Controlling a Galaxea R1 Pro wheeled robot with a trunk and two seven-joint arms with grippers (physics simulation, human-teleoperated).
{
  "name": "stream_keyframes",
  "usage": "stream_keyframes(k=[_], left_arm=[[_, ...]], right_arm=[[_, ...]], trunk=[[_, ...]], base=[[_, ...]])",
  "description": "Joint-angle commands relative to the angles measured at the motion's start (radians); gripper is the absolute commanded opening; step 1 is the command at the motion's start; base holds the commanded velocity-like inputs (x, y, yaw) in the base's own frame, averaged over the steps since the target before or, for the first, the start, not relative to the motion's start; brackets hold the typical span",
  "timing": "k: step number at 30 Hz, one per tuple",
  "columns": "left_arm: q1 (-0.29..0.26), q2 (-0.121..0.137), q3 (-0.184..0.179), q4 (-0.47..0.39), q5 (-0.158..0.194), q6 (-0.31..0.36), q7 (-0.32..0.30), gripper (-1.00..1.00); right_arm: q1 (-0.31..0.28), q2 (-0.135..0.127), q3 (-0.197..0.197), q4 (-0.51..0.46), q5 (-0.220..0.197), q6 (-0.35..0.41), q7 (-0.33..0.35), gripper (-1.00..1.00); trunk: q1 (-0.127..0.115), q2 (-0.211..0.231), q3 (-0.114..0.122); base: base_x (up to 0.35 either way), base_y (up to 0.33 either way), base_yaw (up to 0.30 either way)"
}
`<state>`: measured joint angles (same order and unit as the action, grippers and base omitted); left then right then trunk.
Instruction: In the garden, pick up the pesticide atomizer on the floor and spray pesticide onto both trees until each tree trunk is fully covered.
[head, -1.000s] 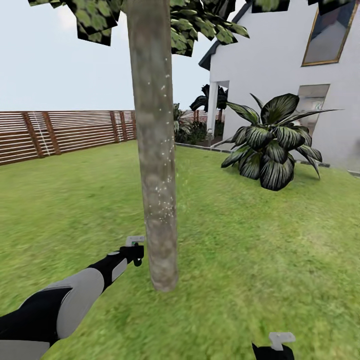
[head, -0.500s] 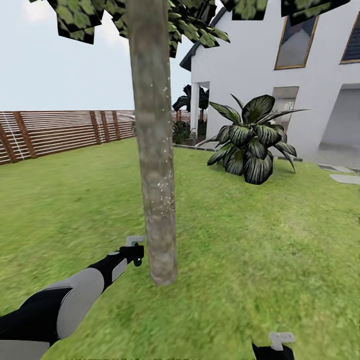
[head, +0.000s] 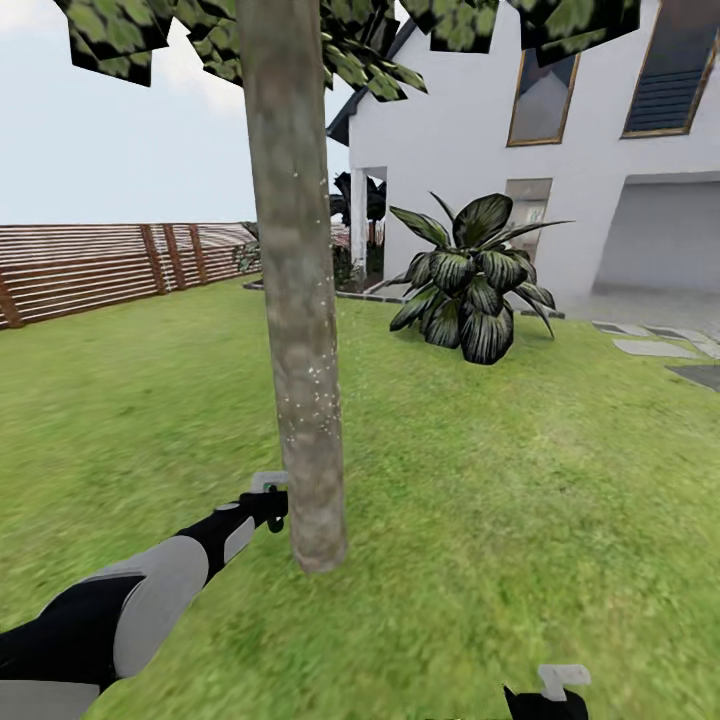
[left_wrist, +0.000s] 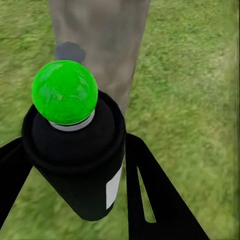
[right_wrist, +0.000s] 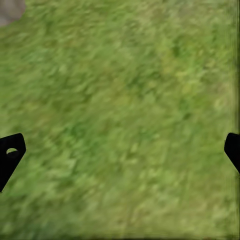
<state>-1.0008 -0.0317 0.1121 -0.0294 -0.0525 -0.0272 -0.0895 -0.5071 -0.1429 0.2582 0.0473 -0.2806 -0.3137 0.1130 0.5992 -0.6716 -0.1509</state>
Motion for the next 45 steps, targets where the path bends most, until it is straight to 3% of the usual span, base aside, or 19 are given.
stream_keyframes(k=[1, 9, 24, 28, 34, 36, 38, 45], left_arm=[[-0.001, 0.000, 0.008, 0.001, -0.007, -0.003, -0.003, -1.00], [-0.001, 0.000, 0.008, 0.002, -0.007, -0.003, -0.003, -1.00], [-0.001, -0.005, -0.001, -0.024, -0.001, 0.020, -0.004, -1.00], [-0.001, -0.005, -0.002, -0.209, -0.001, 0.237, -0.004, -1.00], [-0.001, -0.005, -0.004, -0.412, -0.001, 0.423, -0.004, -1.00], [-0.001, -0.005, -0.005, -0.543, -0.001, 0.542, -0.004, -1.00], [-0.001, -0.006, -0.006, -0.647, -0.002, 0.621, -0.004, -1.00], [-0.002, -0.023, -0.006, -0.898, -0.004, 0.856, -0.004, -1.00]], right_arm=[[-0.002, 0.000, 0.006, 0.005, -0.011, -0.007, 0.008, 1.00], [-0.002, 0.000, 0.006, 0.005, -0.011, -0.007, 0.007, 1.00], [-0.002, 0.003, 0.007, -0.030, -0.010, -0.010, 0.005, 1.00], [-0.002, 0.003, 0.007, -0.040, -0.009, -0.010, 0.004, 1.00], [-0.002, 0.003, 0.007, -0.041, -0.009, -0.009, 0.004, 1.00], [-0.002, 0.004, 0.007, -0.041, -0.009, -0.008, 0.003, 1.00], [-0.002, 0.005, 0.007, -0.041, -0.009, -0.008, 0.002, 1.00], [-0.002, 0.005, 0.009, -0.041, -0.009, -0.007, 0.003, 1.00]], trunk=[[0.000, -0.001, -0.001], [0.000, -0.001, 0.004], [0.000, -0.001, 0.005], [0.000, -0.001, 0.005], [0.000, -0.001, 0.005], [0.000, -0.001, 0.005], [0.000, -0.001, 0.005], [0.000, -0.001, 0.005]], base=[[0.000, 0.009, -0.298], [-0.008, 0.018, -0.283], [-0.045, 0.104, -0.017], [0.000, 0.000, 0.000], [0.000, 0.000, 0.000], [0.000, 0.000, 0.000], [0.000, 0.000, 0.000], [0.000, 0.000, 0.000]])
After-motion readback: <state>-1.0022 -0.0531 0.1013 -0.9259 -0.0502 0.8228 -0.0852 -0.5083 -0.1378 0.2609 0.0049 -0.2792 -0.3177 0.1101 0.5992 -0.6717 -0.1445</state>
